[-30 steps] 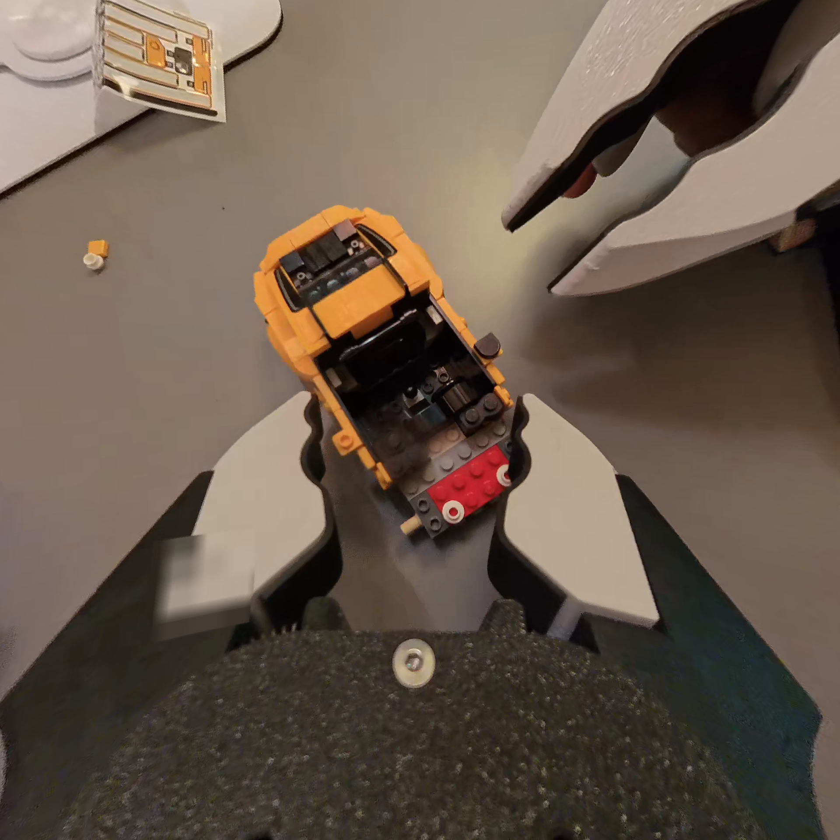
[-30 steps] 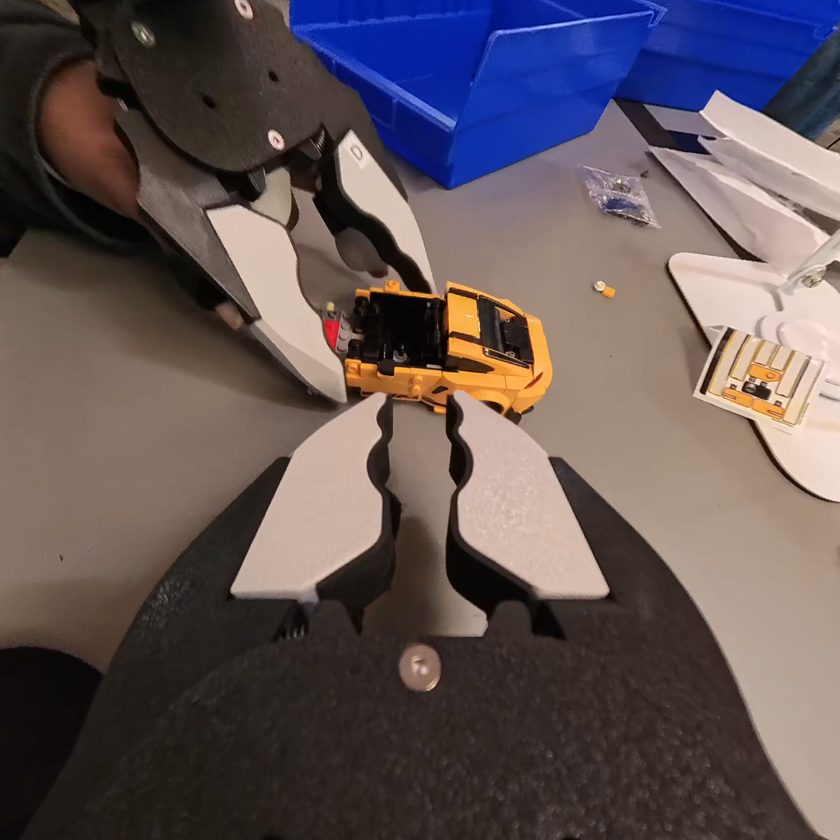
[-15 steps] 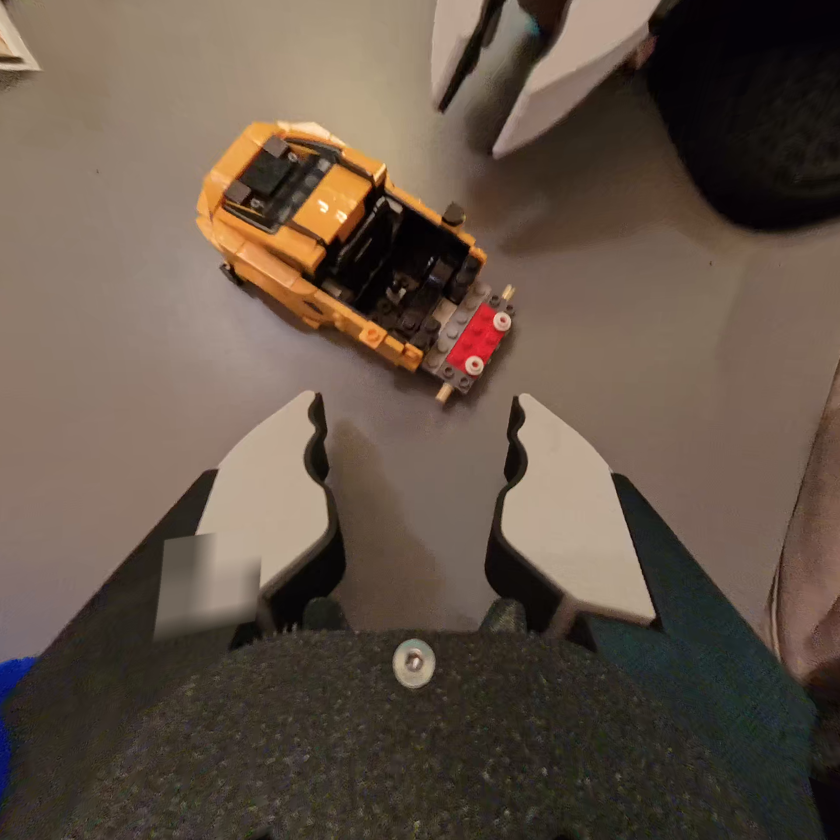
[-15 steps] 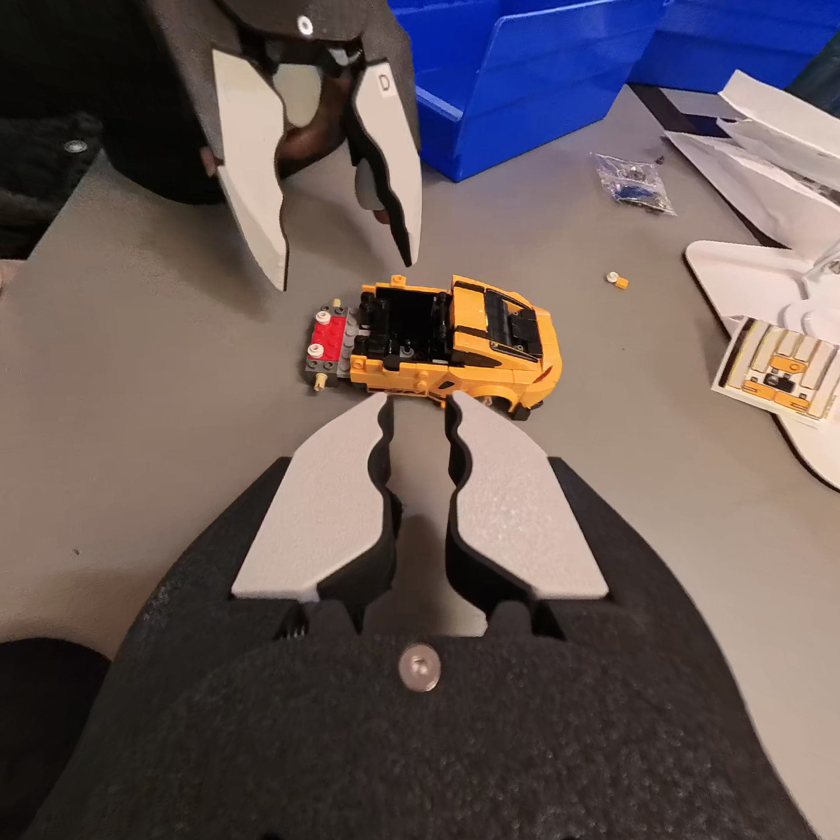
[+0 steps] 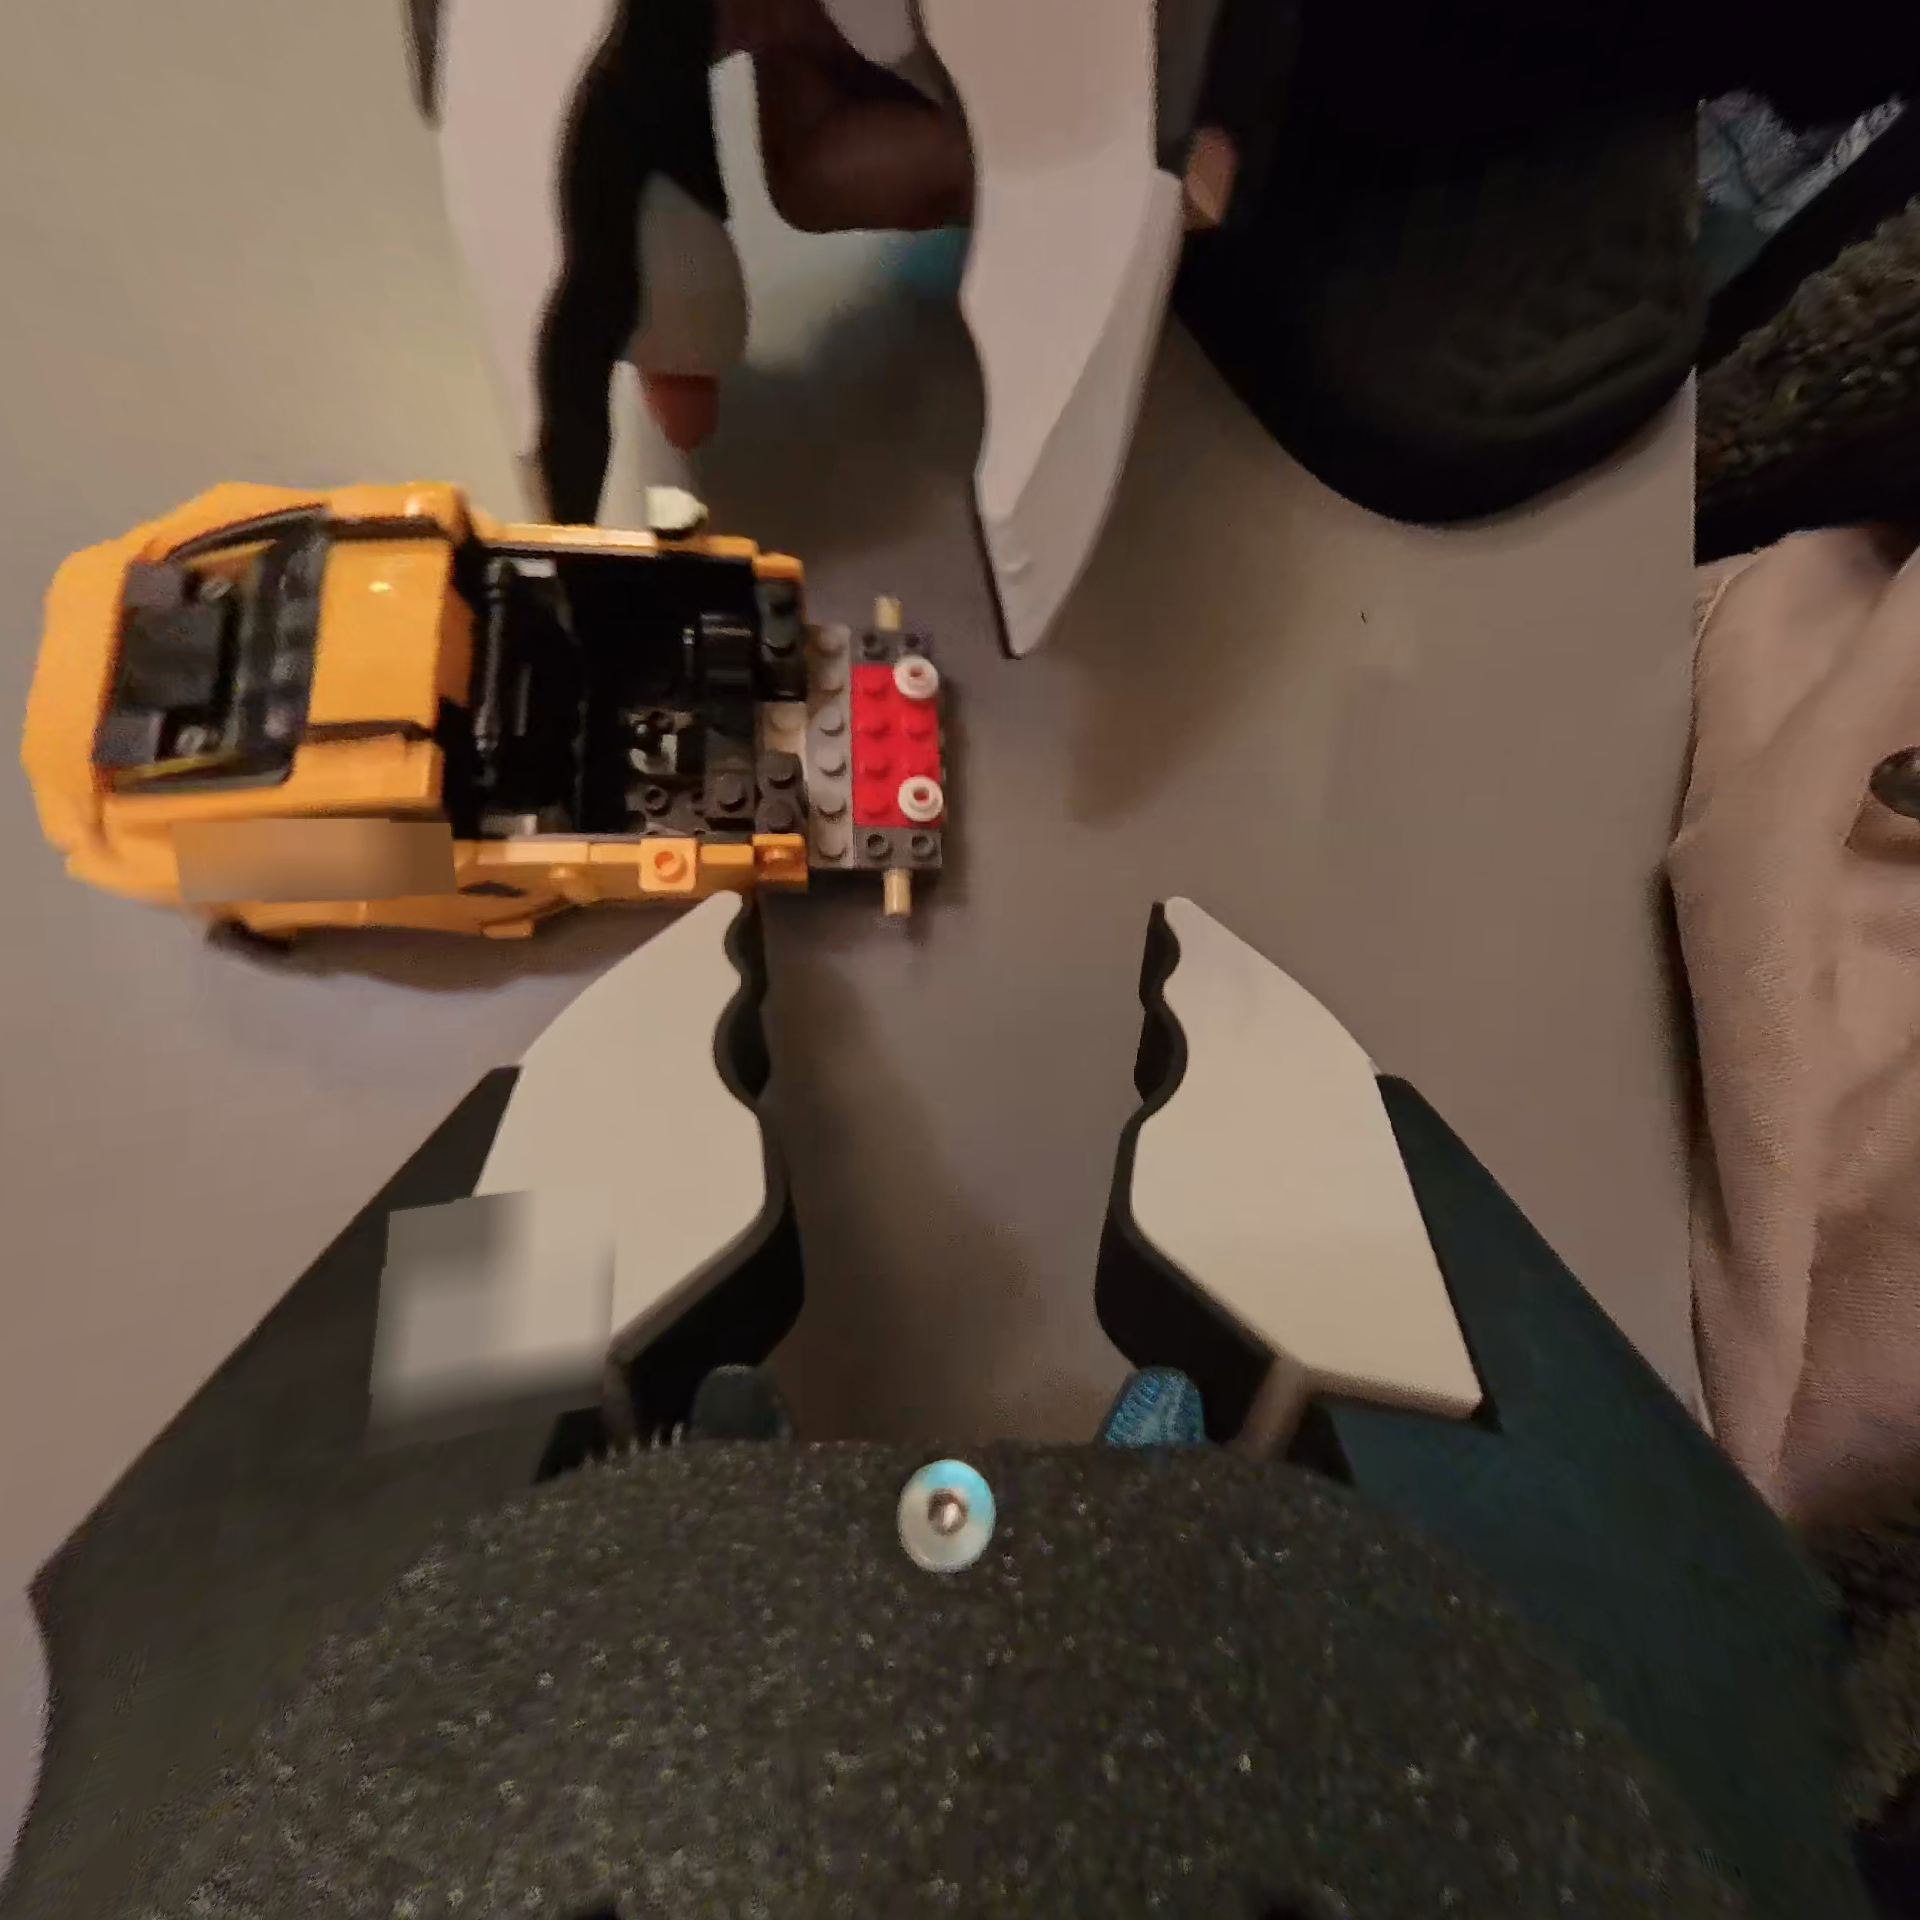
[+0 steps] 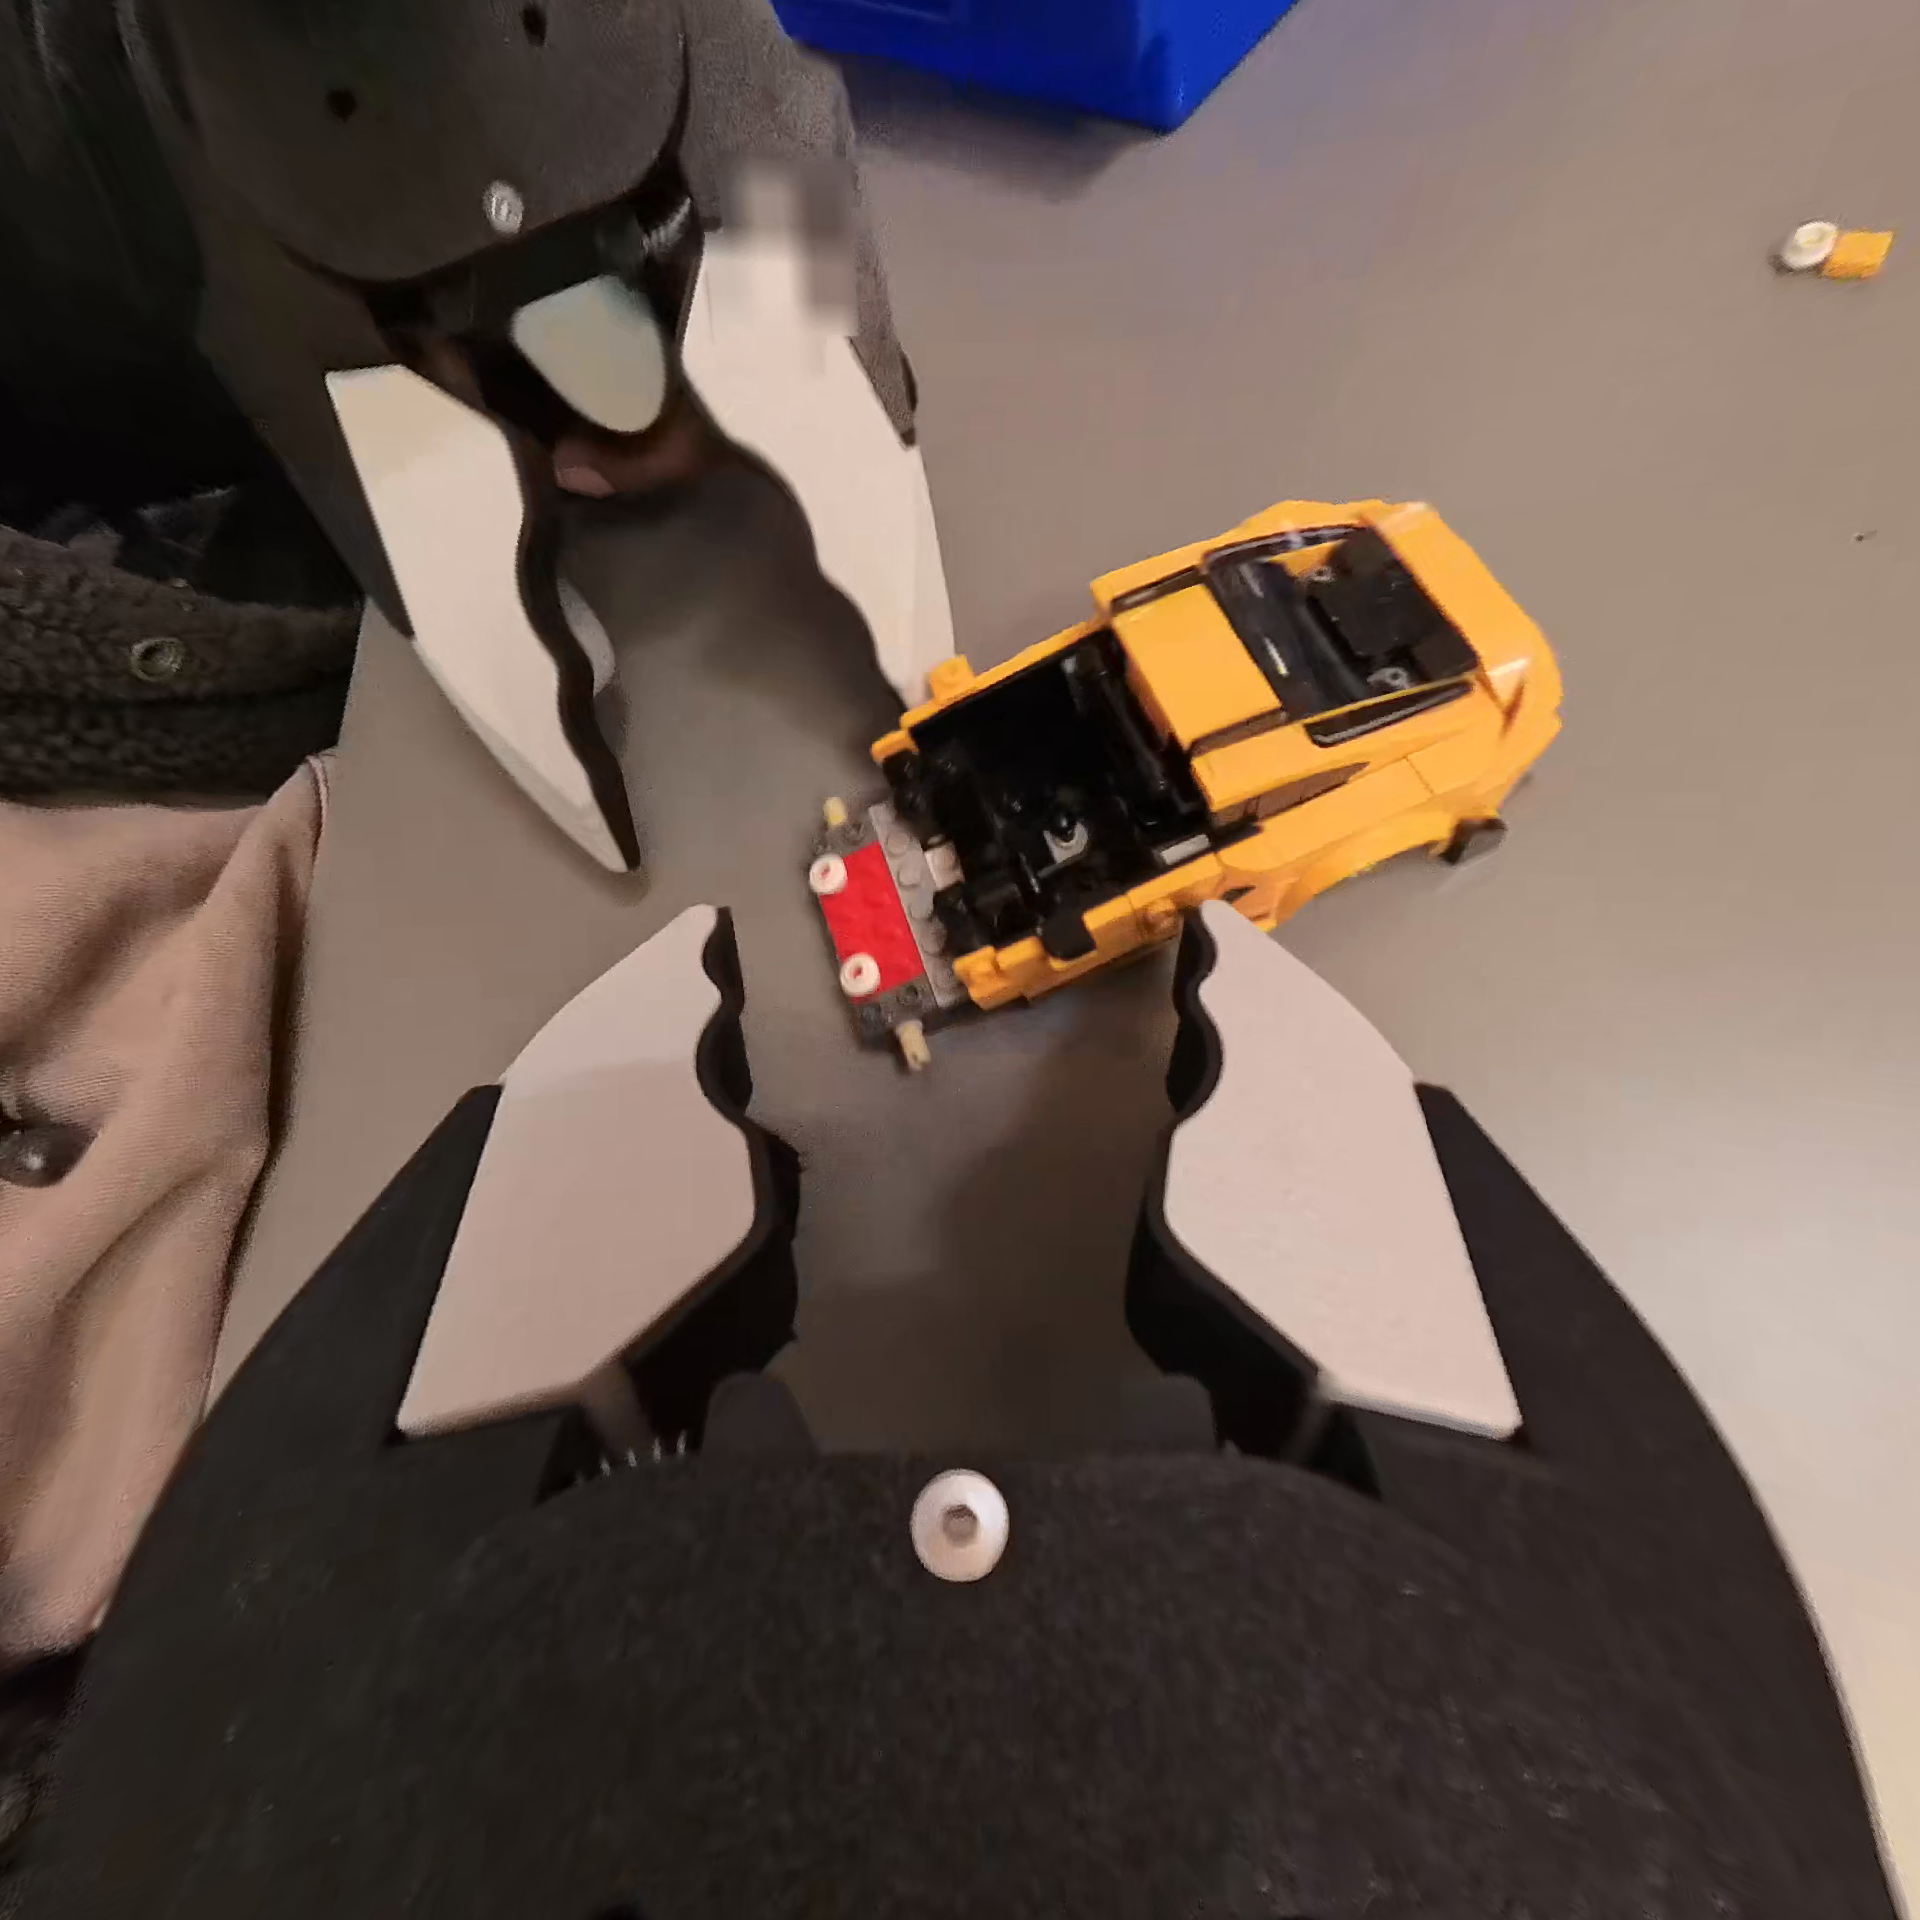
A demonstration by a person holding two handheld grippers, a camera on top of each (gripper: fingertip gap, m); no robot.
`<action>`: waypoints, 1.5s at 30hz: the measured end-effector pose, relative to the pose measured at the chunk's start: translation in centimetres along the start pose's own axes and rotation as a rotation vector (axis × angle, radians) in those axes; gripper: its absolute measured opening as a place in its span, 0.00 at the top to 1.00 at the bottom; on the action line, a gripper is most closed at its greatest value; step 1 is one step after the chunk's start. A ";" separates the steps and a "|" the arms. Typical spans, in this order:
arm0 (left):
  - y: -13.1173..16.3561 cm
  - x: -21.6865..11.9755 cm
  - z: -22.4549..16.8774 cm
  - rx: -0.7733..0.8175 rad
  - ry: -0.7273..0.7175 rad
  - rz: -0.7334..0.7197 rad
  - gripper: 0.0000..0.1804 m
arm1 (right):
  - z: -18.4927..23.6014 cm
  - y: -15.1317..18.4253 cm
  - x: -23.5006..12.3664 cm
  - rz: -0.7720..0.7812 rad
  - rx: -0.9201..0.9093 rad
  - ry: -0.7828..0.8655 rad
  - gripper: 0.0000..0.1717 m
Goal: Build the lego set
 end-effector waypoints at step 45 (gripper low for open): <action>-0.8 0.1 7.4 0.317 -0.123 0.042 0.61 | -12.1 7.5 -11.7 0.140 0.324 0.628 0.87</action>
Point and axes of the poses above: each gripper's, where its closed fingertips meet, x out along the fingers, y out of its underside, z = x × y across the jaws, the point moved 10 cm from there along -x, back along the fingers, and after that the axes turned 6 degrees about z, right-handed, at the moved point
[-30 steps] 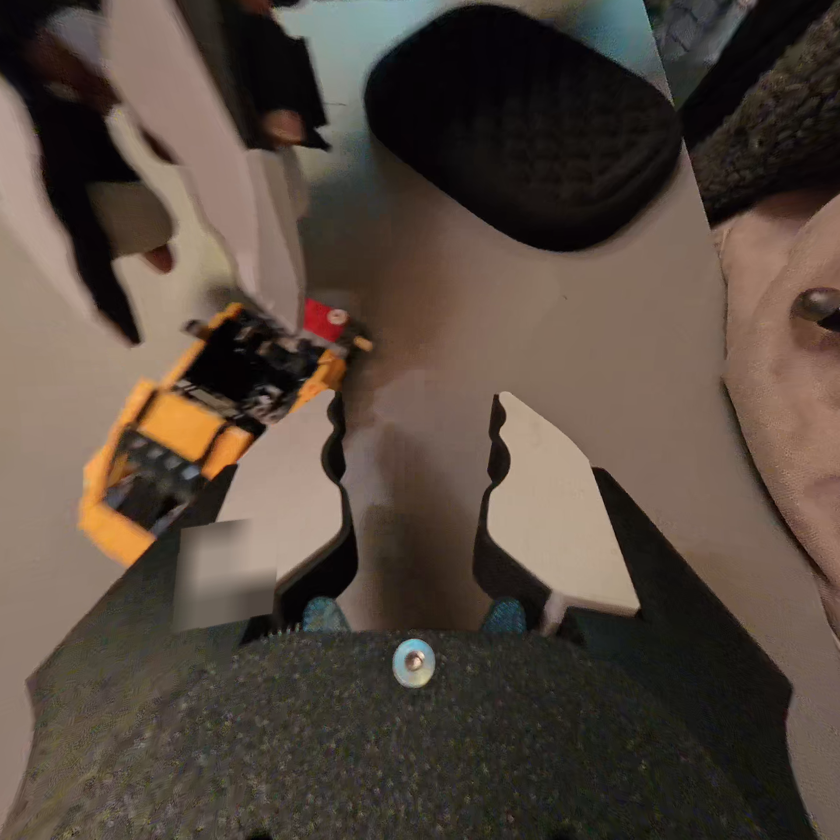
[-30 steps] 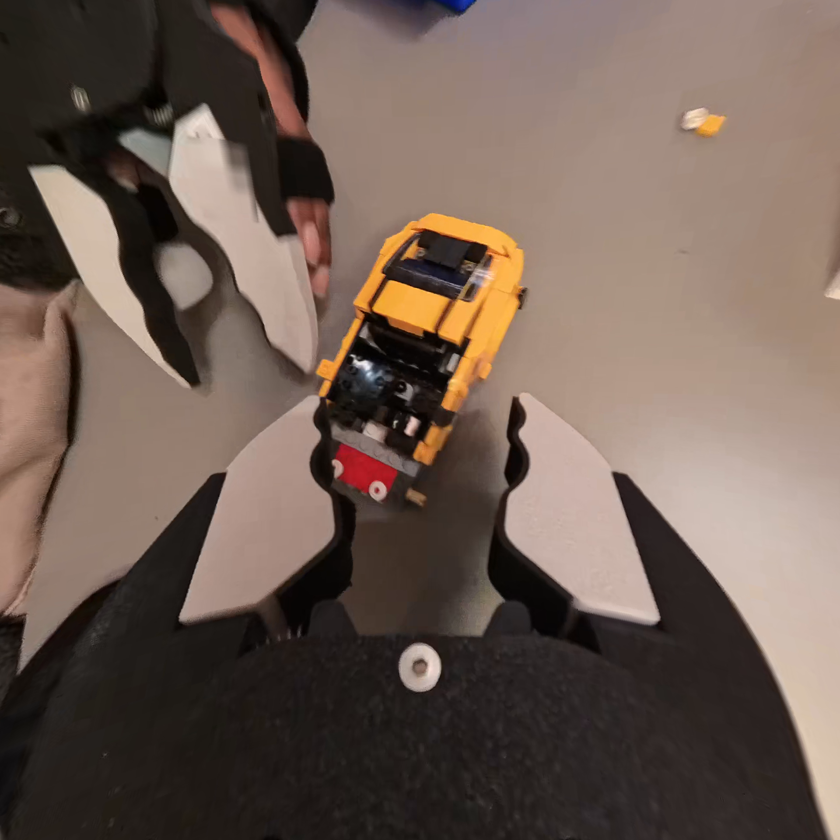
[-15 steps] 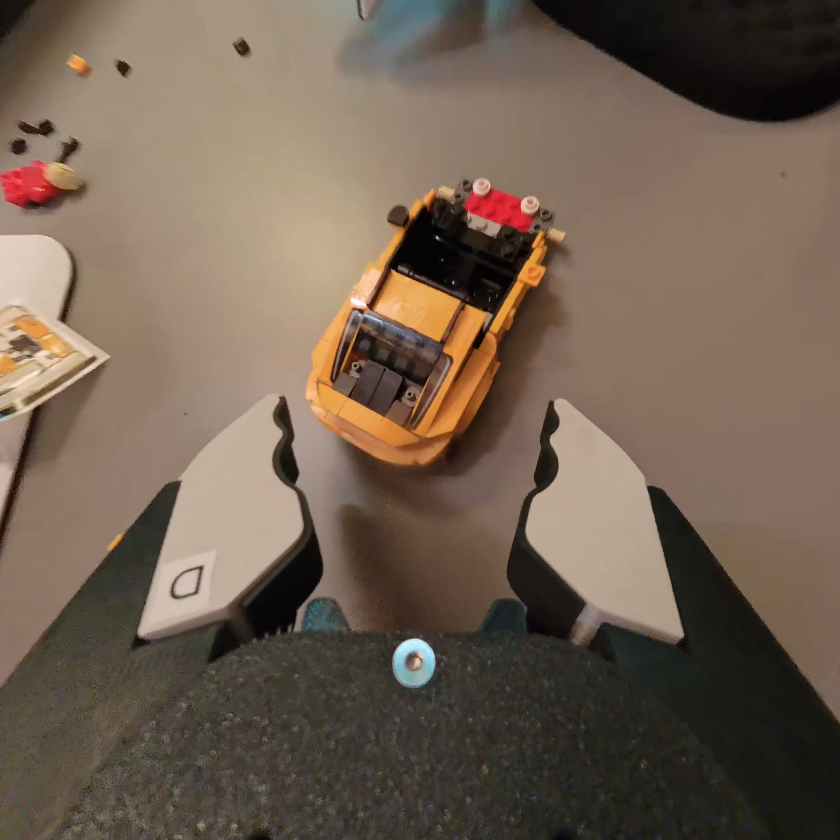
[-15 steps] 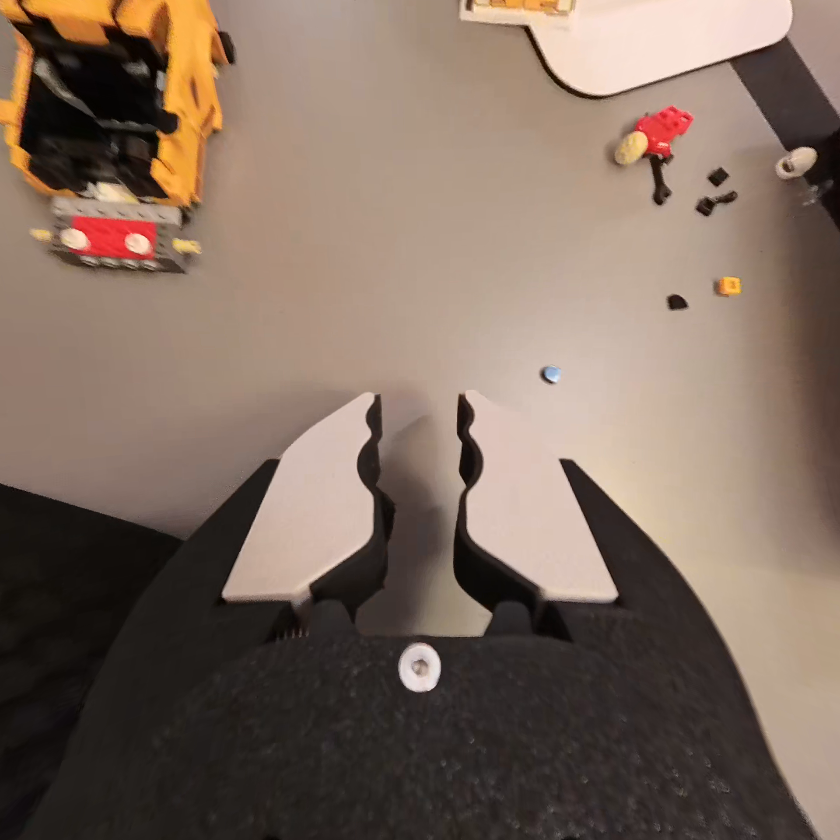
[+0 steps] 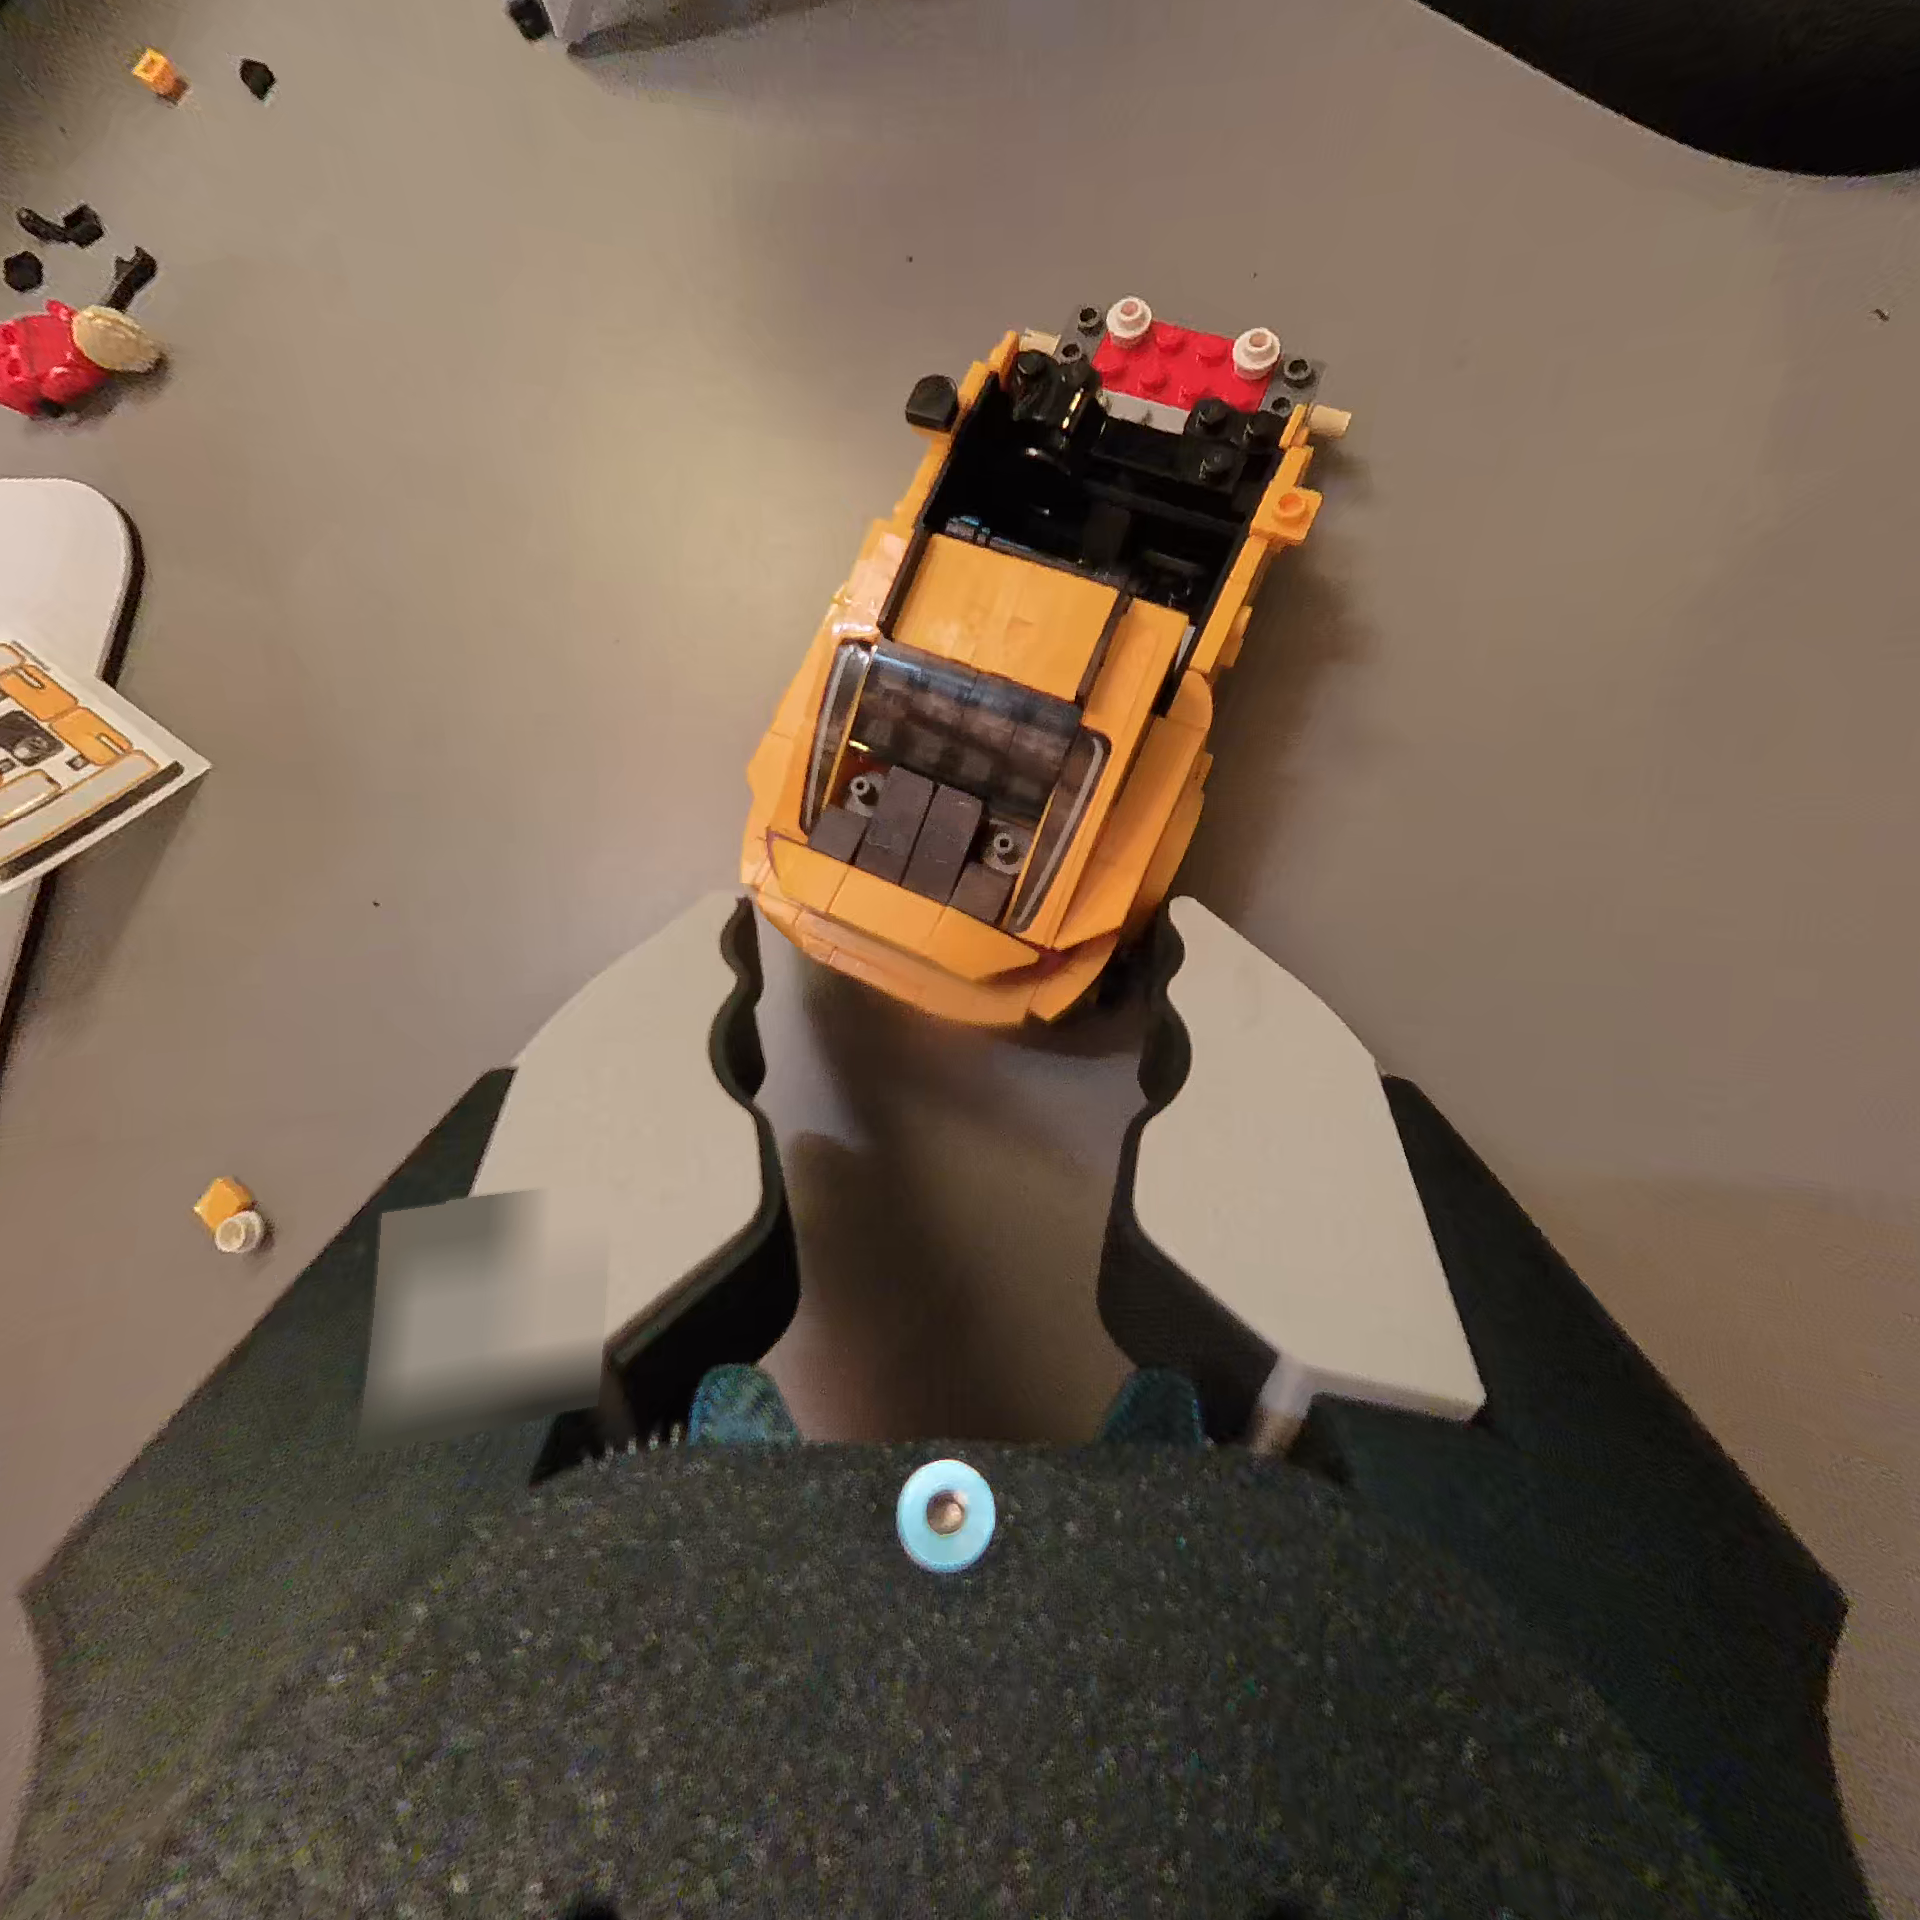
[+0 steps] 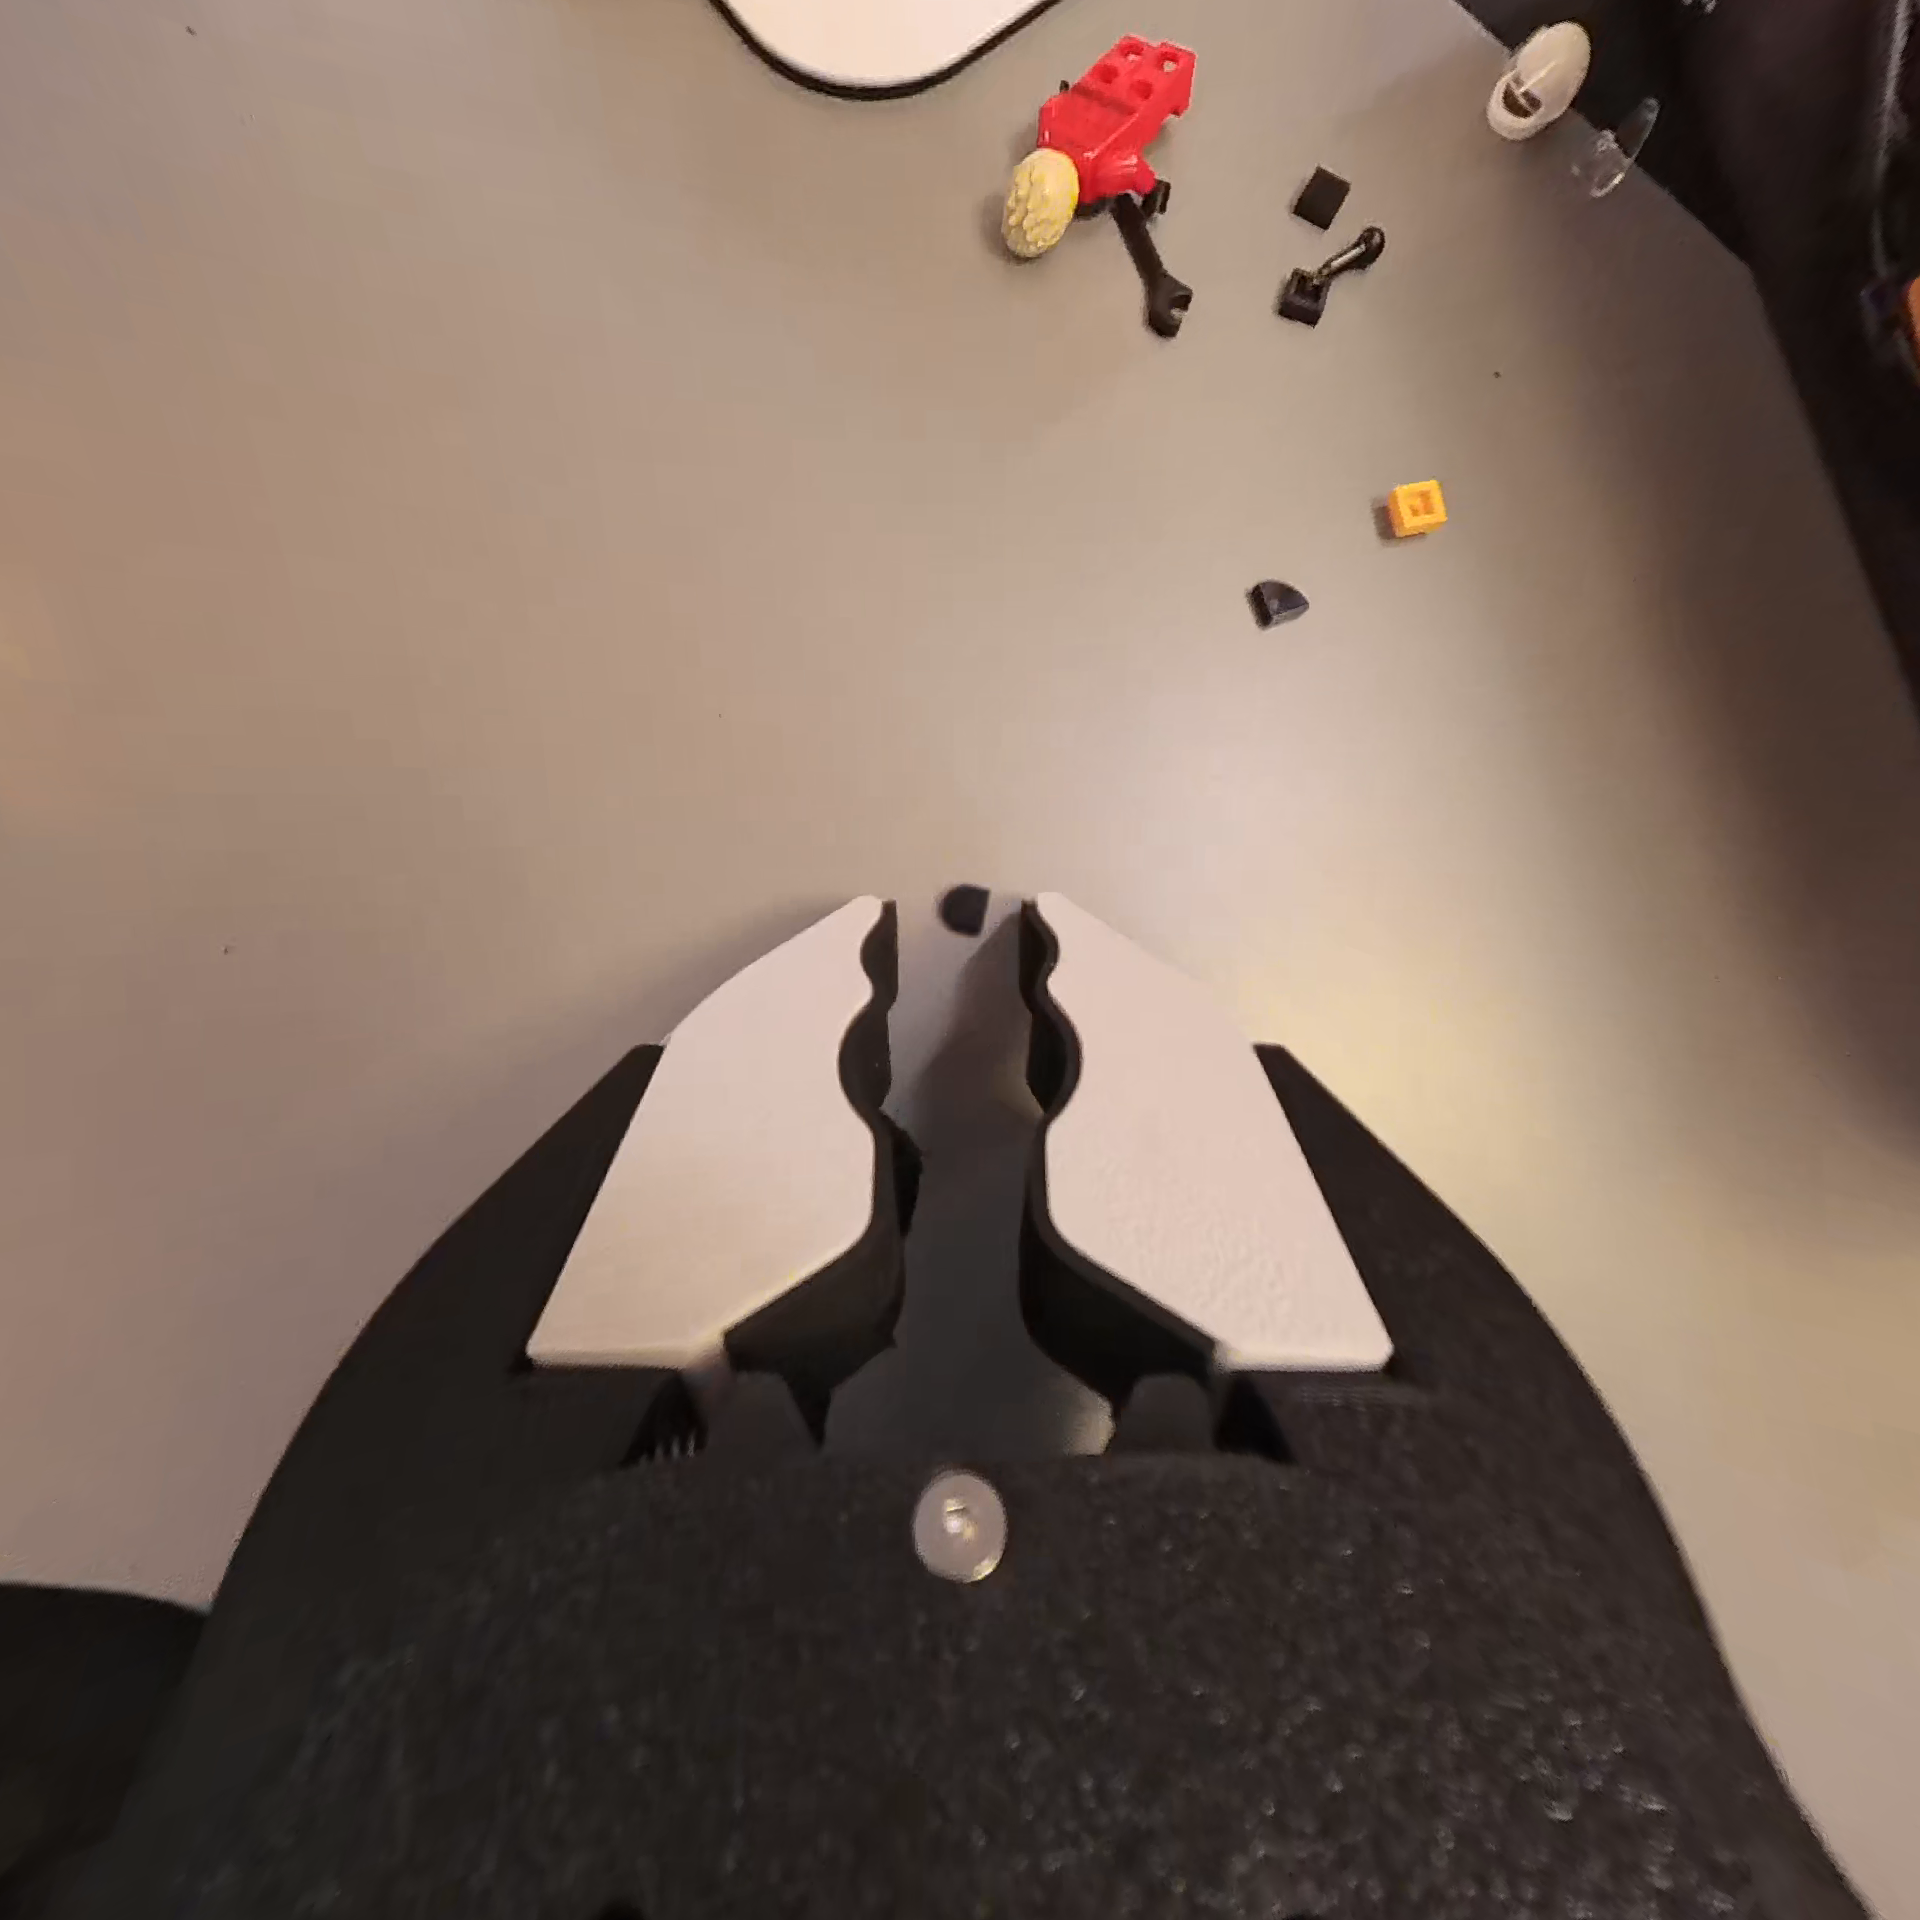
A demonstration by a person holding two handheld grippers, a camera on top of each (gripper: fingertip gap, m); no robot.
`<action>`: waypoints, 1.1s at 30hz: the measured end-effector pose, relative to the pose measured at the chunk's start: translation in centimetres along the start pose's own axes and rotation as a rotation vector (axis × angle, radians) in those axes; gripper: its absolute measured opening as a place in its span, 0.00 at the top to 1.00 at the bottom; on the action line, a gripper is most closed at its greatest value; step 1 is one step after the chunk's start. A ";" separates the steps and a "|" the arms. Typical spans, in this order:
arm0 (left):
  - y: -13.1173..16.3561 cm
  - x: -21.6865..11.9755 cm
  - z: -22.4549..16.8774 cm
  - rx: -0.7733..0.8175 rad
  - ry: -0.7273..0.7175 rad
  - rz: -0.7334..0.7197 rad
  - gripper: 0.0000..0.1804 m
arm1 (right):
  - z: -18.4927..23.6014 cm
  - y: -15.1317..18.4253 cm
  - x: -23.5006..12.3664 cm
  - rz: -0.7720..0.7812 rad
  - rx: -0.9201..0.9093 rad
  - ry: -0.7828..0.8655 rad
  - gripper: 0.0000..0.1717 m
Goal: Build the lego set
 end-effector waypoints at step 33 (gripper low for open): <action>-2.1 -0.3 -6.1 0.014 0.414 -0.128 0.79 | 24.7 -1.1 0.1 0.094 -0.955 -0.577 0.84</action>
Point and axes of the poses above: each gripper's, where its closed fingertips meet, x out along the fingers, y out of its underside, z = x × y across the jaws, the point moved 10 cm from there along -x, back along the fingers, and after that the axes turned 6 degrees about z, right-handed, at the moved point
